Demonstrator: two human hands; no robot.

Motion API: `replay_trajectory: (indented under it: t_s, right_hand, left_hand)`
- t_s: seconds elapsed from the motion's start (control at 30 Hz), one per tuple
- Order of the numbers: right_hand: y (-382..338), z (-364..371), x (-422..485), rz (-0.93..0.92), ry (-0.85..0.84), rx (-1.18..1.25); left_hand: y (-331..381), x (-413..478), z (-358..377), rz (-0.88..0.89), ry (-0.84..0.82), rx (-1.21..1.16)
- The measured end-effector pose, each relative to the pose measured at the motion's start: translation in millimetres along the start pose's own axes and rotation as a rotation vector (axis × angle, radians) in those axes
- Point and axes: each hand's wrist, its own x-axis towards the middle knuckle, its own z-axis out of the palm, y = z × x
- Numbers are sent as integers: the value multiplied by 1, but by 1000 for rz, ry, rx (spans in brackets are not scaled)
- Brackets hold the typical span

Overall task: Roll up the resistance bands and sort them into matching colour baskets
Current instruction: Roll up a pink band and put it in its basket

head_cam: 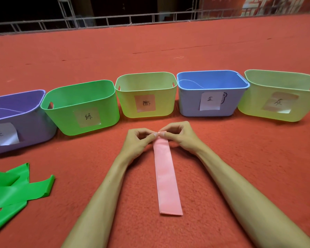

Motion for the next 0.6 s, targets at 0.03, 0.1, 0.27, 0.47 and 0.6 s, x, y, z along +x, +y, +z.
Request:
replay_trajectory:
  t_s: [0.03,0.1,0.27,0.47,0.6]
  right_hand:
    - [0,0,0,-6,-1,-3]
    - [0,0,1,-19,-6,-17]
    - [3,0,5,-29,3,-25]
    - [2,-3,3,-70,0,-30]
    - [3,-3,3,-55,-9,-7]
  left_hand:
    - [0,0,0,-1,-2,2]
    - [1,-1,-1,4,0,2]
    - [3,-3,-2,29,3,-32]
    - [6,-3,-1,8,-10,-35]
    - [5,-3,-1,2,-15,-16]
